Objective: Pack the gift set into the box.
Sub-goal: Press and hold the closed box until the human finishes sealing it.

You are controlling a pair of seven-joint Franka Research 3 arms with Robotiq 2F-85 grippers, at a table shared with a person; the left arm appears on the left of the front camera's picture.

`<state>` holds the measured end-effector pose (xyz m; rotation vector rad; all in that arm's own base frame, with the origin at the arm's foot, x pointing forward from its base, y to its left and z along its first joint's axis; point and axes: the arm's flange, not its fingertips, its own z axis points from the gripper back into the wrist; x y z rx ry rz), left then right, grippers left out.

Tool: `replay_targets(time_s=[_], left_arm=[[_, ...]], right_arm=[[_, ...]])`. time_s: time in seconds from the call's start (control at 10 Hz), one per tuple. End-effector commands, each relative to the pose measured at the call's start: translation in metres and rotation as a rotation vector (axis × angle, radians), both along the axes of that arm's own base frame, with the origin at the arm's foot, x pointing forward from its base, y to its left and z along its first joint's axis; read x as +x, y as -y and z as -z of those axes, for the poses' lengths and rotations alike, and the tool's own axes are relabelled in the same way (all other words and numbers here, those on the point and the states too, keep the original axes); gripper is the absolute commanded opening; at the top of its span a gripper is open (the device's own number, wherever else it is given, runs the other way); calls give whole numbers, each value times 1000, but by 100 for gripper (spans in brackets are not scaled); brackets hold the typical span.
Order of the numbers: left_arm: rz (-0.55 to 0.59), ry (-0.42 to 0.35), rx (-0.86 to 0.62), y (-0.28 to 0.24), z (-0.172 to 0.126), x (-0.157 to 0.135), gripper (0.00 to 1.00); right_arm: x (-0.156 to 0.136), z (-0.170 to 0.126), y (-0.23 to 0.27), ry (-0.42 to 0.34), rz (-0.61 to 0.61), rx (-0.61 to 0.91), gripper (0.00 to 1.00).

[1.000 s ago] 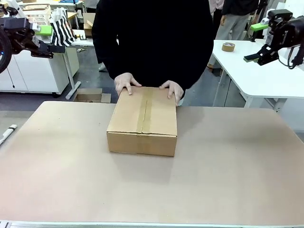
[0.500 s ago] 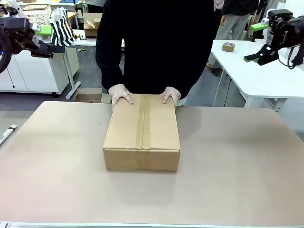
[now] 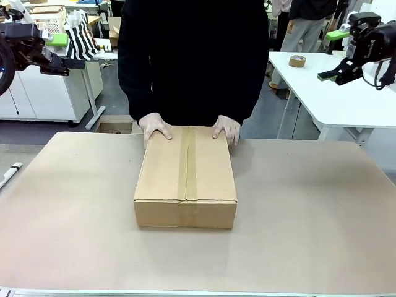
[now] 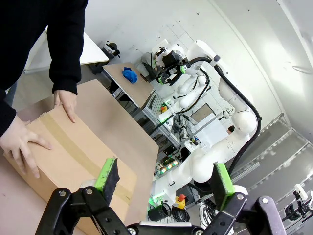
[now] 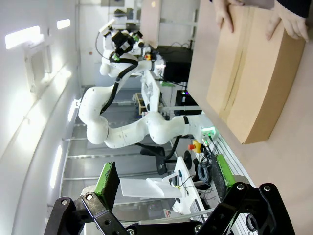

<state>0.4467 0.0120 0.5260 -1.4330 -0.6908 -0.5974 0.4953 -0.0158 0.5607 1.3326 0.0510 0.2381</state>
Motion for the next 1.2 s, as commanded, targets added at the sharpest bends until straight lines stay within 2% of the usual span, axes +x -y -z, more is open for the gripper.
replay_targets(time_s=[0.0,0.6,0.7,0.8,0.9,1.0,1.1], left_arm=[[2,-15,9,0,-1,-4,100],[0,0,0,0,0,0,100],[61,224,75,20,-3,2,100],[145,426,79,42,-6,3,100],[175,622,104,58,-7,4,100],[156,837,195,77,-8,1,100],[154,981,233,87,-10,-5,100]], right_arm=[[0,-3,-3,-11,12,-20,100],[0,0,0,0,0,0,100],[1,1,-22,190,-162,-19,100],[2,5,-45,429,-271,-42,100],[-1,9,-68,699,-363,-41,100],[-7,12,-96,995,-448,13,100],[-15,13,-115,1124,-510,98,100]])
